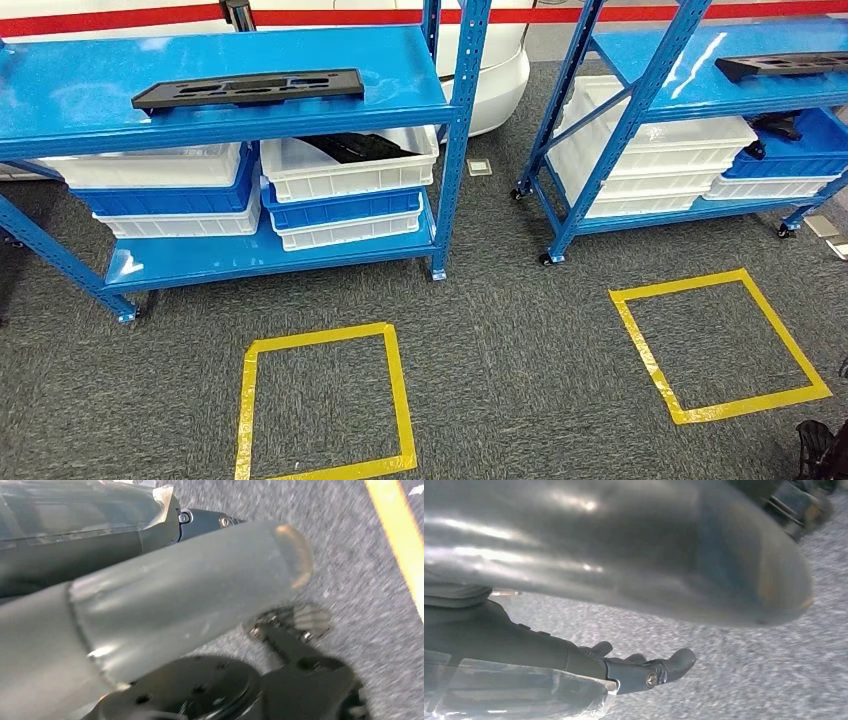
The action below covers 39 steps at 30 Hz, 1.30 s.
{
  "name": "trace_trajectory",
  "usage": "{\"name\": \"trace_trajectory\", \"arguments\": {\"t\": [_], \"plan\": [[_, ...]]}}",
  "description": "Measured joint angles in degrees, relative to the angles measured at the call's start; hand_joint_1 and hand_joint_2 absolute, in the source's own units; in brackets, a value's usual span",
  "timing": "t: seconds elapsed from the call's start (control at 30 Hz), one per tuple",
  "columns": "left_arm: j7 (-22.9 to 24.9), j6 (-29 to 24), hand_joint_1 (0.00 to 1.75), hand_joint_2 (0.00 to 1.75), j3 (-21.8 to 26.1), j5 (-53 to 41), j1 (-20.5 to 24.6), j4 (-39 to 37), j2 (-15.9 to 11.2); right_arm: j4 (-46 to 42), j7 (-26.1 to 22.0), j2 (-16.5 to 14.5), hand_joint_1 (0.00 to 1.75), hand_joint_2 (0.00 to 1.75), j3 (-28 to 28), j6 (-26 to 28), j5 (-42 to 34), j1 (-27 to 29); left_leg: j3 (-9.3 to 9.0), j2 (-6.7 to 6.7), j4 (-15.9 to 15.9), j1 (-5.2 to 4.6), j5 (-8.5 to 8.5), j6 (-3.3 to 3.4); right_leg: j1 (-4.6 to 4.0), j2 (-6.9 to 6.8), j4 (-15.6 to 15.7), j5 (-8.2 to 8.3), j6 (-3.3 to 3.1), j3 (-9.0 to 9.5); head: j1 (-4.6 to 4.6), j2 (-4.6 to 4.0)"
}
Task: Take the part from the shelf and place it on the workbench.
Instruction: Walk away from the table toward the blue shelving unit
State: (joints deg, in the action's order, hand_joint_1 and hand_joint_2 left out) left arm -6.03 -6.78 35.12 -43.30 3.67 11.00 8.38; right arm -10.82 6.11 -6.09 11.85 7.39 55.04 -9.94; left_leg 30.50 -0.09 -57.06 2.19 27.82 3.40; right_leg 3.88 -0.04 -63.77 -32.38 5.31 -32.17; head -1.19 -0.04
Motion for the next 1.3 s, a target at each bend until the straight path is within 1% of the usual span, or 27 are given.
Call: {"name": "trace_trajectory", "arguments": {"t": [0.07,0.13,0.17,0.23,0.3,0.33,0.4,0.47,0.53,0.57,0.6,0.63,0.67,0.7,0.73,0.77,0.8,0.87,0.93,0.97,1.03,1.07,1.1,1.13,1.17,1.23,1.3], "plan": [[0.0,0.0,0.00,0.00,0.0,0.0,0.1,0.0,0.0,0.0,0.0,0.0,0.00,0.00,0.0,0.0,0.0,0.0,-0.01,0.00,0.0,-0.01,-0.02,0.02,-0.09,0.01,-2.6,-0.93,-0.37,-1.47,0.03,0.00],[0.0,0.0,0.00,0.00,0.0,0.0,0.1,0.0,0.0,0.0,0.0,0.0,0.00,0.00,0.0,0.0,0.0,0.0,-0.01,0.00,0.0,-0.01,-0.01,0.02,-0.11,0.02,-3.1,-1.08,-0.41,-1.73,0.03,0.00],[0.0,0.0,0.00,0.00,0.0,0.0,0.0,0.0,0.0,0.0,0.0,0.0,0.00,0.00,0.0,0.0,0.0,0.2,-0.09,-0.14,0.0,-0.10,0.06,-0.09,-0.33,0.03,-4.2,-0.91,-0.32,-2.70,0.06,0.00],[0.0,0.2,0.00,0.00,0.0,0.0,0.0,0.0,0.0,0.0,0.0,0.2,0.00,0.00,0.0,-0.1,0.0,0.3,-0.55,-0.68,-0.2,-0.28,0.63,-1.46,-1.06,0.14,0.3,2.32,-0.30,-1.74,0.09,0.00],[0.1,0.3,0.00,0.00,0.0,0.0,0.0,0.0,0.1,0.0,0.0,0.4,0.00,0.00,0.0,-0.3,0.0,0.4,-0.99,-1.12,0.4,-0.05,0.71,-3.23,-1.97,0.29,6.5,5.71,-0.90,0.37,-0.31,0.00],[0.1,0.3,0.00,0.00,0.0,-0.1,0.0,0.0,0.1,0.0,0.0,0.4,0.00,0.00,0.0,-0.3,0.0,0.4,-1.09,-1.13,0.9,0.17,0.42,-3.74,-2.32,0.34,6.9,6.00,-1.49,0.49,-0.45,0.00],[0.1,0.3,0.00,0.00,0.0,-0.1,0.1,0.0,0.2,0.0,0.0,0.5,0.00,0.00,0.0,-0.3,0.0,0.5,-1.01,-0.85,0.7,0.47,0.82,-4.39,-2.12,0.28,8.2,6.37,-2.63,1.26,-0.64,0.00],[0.1,0.3,0.00,0.00,0.0,-0.2,0.1,0.0,0.2,-0.1,0.0,0.4,0.00,0.00,0.0,-0.3,0.0,0.4,1.62,-0.45,-4.6,0.44,3.37,-4.55,-1.56,0.02,9.2,6.30,-3.72,2.30,-1.06,0.00],[0.1,0.3,0.00,0.00,0.0,-0.2,0.0,0.0,0.1,-0.1,-0.1,0.2,0.00,0.00,0.0,-0.3,0.0,0.4,6.49,-0.34,-12.7,0.43,5.95,-4.72,-1.66,-0.29,9.6,5.93,-4.38,2.96,-1.38,0.00],[0.1,0.3,0.00,0.00,0.0,-0.2,-0.1,0.0,0.1,-0.1,-0.1,0.2,0.00,0.00,0.0,-0.4,0.0,0.4,8.38,-0.30,-15.2,0.51,6.03,-4.88,-1.65,-0.36,9.6,5.69,-4.58,3.28,-1.43,0.00],[0.1,0.3,0.00,0.00,0.0,-0.2,-0.2,0.0,0.1,-0.1,-0.1,0.2,0.00,0.00,0.0,-0.5,0.0,0.4,9.24,-0.21,-15.6,0.66,4.86,-5.09,-1.54,-0.35,9.5,5.36,-4.62,3.63,-1.48,0.00],[0.1,0.3,0.00,0.00,0.1,-0.2,-0.3,0.0,0.0,-0.1,-0.1,0.1,0.00,0.00,0.0,-0.6,0.0,0.4,8.98,-0.07,-13.8,0.90,2.62,-5.37,-1.31,-0.29,9.4,4.93,-4.47,4.07,-1.53,0.00],[0.1,0.3,0.00,0.00,0.1,-0.2,-0.3,0.0,-0.1,-0.1,-0.1,0.0,0.00,0.00,0.0,-0.8,0.0,0.4,7.89,0.22,-10.4,1.23,-0.16,-5.73,-1.05,-0.21,9.1,4.34,-4.05,4.52,-1.54,0.00],[0.1,0.3,0.00,0.00,0.1,-0.2,-0.3,0.0,0.0,-0.1,-0.1,0.1,0.00,0.00,0.0,-1.0,0.0,0.4,6.64,0.48,-7.1,1.39,-2.03,-6.20,-1.08,-0.14,8.6,3.68,-3.41,4.70,-1.72,0.00],[0.1,0.3,0.00,0.00,0.1,-0.2,-0.2,-0.1,0.1,-0.1,-0.1,0.1,0.00,0.00,0.0,-1.1,0.0,0.3,5.56,0.65,-4.4,1.45,-2.93,-6.21,-1.22,-0.10,8.1,3.00,-2.78,4.69,-1.94,0.00],[0.1,0.4,0.00,0.00,0.1,-0.2,-0.1,-0.1,0.2,-0.1,-0.1,0.2,0.00,0.00,0.0,-1.3,0.0,0.3,5.05,0.72,-3.1,1.34,-2.94,-5.96,-1.54,-0.12,7.7,2.47,-2.25,4.52,-1.93,0.00],[0.1,0.4,0.00,0.00,0.1,-0.2,0.1,-0.2,0.2,-0.1,-0.2,0.2,0.00,0.00,0.0,-1.4,0.0,0.2,5.00,0.59,-2.9,0.98,-2.26,-5.42,-1.88,-0.18,7.5,2.20,-1.86,4.34,-1.84,0.00],[0.2,0.4,0.00,0.00,0.1,-0.2,0.2,-0.1,0.1,-0.1,-0.2,0.2,0.00,0.00,0.0,-1.7,0.0,0.0,5.10,0.26,-2.9,0.37,-1.93,-3.81,-1.76,-0.41,7.7,1.99,-1.43,4.50,-1.28,0.00],[0.2,0.4,0.00,0.00,0.1,-0.2,0.2,-0.1,0.1,-0.1,-0.3,0.2,0.00,0.00,0.0,-2.1,0.0,-0.1,4.93,0.04,-2.6,0.00,-1.94,-2.56,-1.41,-0.49,5.4,0.70,-1.55,3.62,-1.01,0.00],[0.2,0.4,0.00,0.00,0.1,-0.2,0.2,-0.1,0.1,-0.1,-0.3,0.1,0.00,0.00,0.0,-2.3,0.0,-0.1,4.83,-0.01,-2.5,-0.10,-1.95,-2.12,-1.37,-0.46,2.4,-0.69,-1.83,2.08,-0.81,0.00],[0.2,0.4,0.00,0.00,0.1,-0.2,0.3,0.0,0.1,-0.1,-0.4,0.1,0.00,0.00,0.0,-2.7,0.0,0.0,4.74,-0.18,-2.4,-0.53,-1.84,-1.61,-1.71,-0.41,-6.1,-3.68,-2.41,-2.63,-0.45,0.00],[0.2,0.4,0.00,0.00,0.1,-0.2,0.2,0.0,0.1,-0.1,-0.4,0.0,0.00,0.00,0.0,-2.9,0.1,0.0,4.66,-0.31,-2.4,-0.86,-1.77,-1.43,-2.03,-0.37,-9.2,-4.37,-2.52,-4.58,-0.34,0.00],[0.2,0.4,0.00,0.00,0.1,-0.2,0.2,0.0,0.1,-0.1,-0.4,0.1,0.00,0.00,0.0,-3.1,0.1,0.0,4.54,-0.50,-2.4,-1.26,-1.70,-1.27,-2.44,-0.31,-10.3,-4.12,-2.55,-5.56,-0.28,0.00],[0.2,0.4,0.00,0.00,0.1,-0.3,0.2,0.0,0.1,-0.1,-0.4,0.1,0.00,0.00,0.0,-3.4,0.1,0.0,4.37,-0.71,-2.4,-1.69,-1.65,-1.15,-2.95,-0.23,-8.9,-2.94,-2.64,-5.34,-0.24,0.00],[0.2,0.4,0.00,0.00,0.1,-0.3,0.2,0.0,0.1,-0.1,-0.4,0.1,0.00,0.00,0.0,-3.5,0.1,0.0,4.16,-0.91,-2.4,-2.11,-1.61,-1.04,-3.56,-0.11,-5.6,-1.16,-2.94,-4.15,-0.22,0.00],[0.2,0.4,0.00,0.00,0.1,-0.4,0.3,-0.1,0.3,-0.1,-0.4,0.4,0.00,0.00,0.0,-3.9,0.2,-0.1,3.83,-1.26,-2.4,-2.68,-1.51,-0.87,-4.81,0.50,2.1,2.37,-4.47,-1.10,-0.38,0.00],[0.2,0.4,0.00,0.00,0.1,-0.5,0.3,0.0,0.5,-0.1,-0.4,0.5,0.00,0.00,0.0,-4.2,0.2,-0.3,3.68,-1.61,-2.3,-2.80,-1.39,-0.90,-5.62,0.94,5.7,3.94,-5.85,0.21,-0.42,0.00]]}}
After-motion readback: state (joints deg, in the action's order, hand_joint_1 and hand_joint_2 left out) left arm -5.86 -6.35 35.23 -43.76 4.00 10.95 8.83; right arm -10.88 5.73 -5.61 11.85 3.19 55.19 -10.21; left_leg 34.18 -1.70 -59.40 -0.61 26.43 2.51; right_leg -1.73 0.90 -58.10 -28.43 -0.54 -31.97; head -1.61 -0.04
